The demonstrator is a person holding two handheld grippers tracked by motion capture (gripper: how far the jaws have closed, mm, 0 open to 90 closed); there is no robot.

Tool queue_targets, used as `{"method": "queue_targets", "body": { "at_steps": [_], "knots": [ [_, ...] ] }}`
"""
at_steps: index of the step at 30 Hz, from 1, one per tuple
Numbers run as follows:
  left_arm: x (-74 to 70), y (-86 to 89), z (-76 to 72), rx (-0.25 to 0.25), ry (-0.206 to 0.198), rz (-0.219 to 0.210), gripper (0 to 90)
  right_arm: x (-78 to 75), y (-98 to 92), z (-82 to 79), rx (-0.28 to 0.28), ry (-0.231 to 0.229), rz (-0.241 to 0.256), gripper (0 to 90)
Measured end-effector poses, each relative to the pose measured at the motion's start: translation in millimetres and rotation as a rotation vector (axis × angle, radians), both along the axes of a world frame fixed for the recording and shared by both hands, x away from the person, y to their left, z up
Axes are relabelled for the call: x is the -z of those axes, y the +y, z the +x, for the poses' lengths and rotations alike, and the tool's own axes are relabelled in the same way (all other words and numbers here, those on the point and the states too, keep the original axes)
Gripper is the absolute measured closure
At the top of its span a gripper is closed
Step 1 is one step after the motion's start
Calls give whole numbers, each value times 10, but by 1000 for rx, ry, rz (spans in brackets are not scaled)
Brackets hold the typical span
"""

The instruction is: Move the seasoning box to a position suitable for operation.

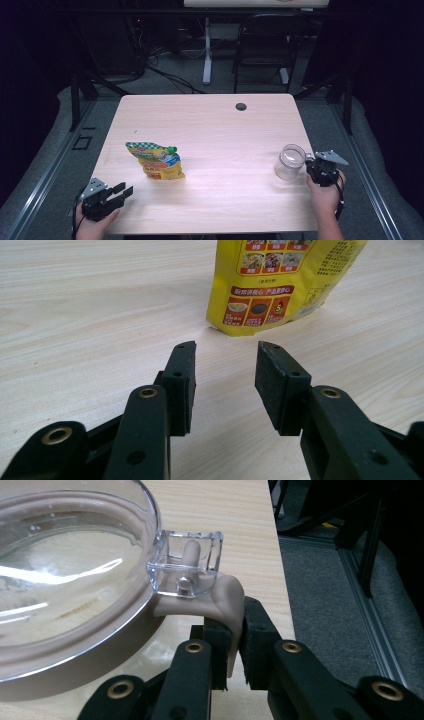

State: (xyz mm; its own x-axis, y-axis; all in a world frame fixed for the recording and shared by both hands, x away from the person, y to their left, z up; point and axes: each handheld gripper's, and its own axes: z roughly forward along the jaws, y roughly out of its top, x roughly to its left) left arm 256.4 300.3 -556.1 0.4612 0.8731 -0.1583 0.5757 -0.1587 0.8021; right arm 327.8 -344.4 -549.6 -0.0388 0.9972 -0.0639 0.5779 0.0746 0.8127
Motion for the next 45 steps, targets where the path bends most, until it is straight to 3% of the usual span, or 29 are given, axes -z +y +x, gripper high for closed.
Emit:
{"method": "queue_targets", "body": {
  "at_steps": [11, 31, 40, 45],
  "knots": [
    [-6, -36, 14, 32, -6, 6, 617, -1, 49, -42, 42, 5, -16, 844],
    [-27, -90, -3, 69, -23, 12, 635, -5, 138, -49, 97, -19, 9, 855],
    [-85, -254, 13, 143, -33, -21, 650, -60, 315, -142, 54, -4, -13, 859],
    [-92, -363, 62, 182, -32, -24, 650, -96, 526, -234, 1, 2, -15, 857]
  ]
}}
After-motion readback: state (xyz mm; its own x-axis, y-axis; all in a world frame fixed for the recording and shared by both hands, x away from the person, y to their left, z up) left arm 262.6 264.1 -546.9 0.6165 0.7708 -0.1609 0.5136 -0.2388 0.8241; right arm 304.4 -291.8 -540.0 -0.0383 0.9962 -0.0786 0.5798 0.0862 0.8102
